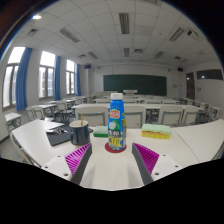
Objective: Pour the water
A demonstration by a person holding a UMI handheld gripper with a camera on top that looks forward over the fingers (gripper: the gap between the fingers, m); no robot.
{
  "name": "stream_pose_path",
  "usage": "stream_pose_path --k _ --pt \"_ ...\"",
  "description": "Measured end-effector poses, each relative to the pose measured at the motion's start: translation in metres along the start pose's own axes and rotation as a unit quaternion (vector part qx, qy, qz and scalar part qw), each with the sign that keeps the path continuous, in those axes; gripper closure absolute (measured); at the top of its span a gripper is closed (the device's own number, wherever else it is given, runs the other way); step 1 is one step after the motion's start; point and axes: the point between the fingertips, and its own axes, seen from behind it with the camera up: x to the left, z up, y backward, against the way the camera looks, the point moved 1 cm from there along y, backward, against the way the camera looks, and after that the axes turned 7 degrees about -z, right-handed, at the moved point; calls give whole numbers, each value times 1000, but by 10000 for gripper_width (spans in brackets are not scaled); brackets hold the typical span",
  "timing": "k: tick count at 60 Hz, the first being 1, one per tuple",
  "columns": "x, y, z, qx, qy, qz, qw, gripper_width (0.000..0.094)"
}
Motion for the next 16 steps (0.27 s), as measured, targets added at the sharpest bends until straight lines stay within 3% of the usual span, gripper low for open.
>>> stream_pose_path --k 16 --pt "0 32 -2 -51 0 5 999 78"
